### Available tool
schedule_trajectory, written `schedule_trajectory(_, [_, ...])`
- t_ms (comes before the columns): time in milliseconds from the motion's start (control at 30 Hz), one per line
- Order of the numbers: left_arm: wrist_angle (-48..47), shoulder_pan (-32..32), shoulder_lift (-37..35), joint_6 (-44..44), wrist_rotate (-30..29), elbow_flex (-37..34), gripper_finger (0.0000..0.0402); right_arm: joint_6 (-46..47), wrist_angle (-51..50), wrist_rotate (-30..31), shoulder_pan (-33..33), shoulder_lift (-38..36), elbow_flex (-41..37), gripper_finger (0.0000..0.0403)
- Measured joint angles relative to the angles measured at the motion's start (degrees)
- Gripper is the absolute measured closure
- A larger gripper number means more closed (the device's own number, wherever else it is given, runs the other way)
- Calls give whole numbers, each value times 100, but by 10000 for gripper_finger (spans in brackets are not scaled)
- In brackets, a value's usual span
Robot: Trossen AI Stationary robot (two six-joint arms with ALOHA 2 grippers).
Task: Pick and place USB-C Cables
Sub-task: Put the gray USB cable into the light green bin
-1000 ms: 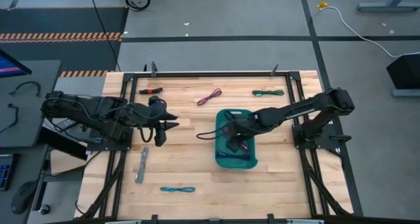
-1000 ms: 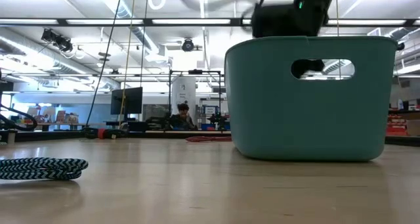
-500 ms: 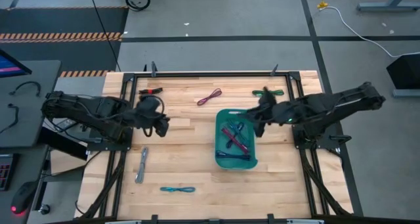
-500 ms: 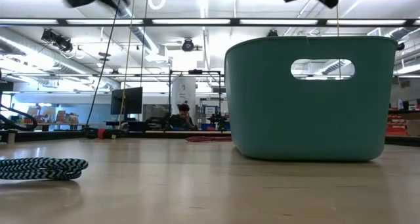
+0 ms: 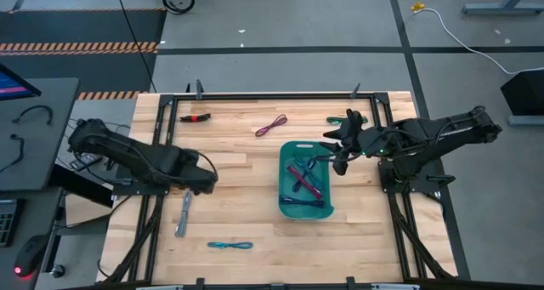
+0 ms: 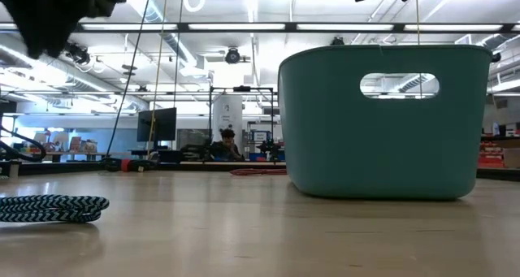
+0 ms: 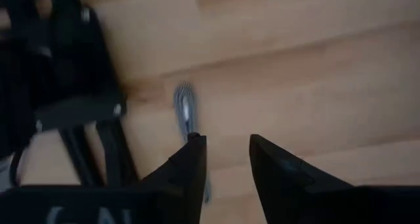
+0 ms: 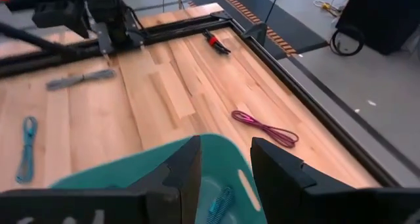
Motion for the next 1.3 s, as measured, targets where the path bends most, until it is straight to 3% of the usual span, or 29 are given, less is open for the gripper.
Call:
schedule_trajectory(100, [409,-32,56,-55,631,-489,252,-138,-141,-3,-2,-44,0,266])
schedule_trajectory(267, [1937,-168,-126,-353,1603,-1808,199,-194,-245,-111,-2,-183,0,266])
schedule_trajectory(467, [2807,-287,-160,-897,1817,-2691,143,115,-278,-131,44,-389,0,266])
schedule_trajectory(667, [2997,-406,-151,-940,1824,-3236,135,341,-272,-131,38,-455,0,266])
schedule_trajectory(800, [3383,-491,-151,-932,1775,-3563,157,621,-251,-57,26,-455,0,266])
schedule_trajectory(1033, [4226,-586,-194,-867,1732,-4047,235,1019,226,-19,26,-455,0,266])
schedule_trajectory(1300, [4335,-521,-245,669,1502,-3910,375,1045,850,-130,46,-508,0,266])
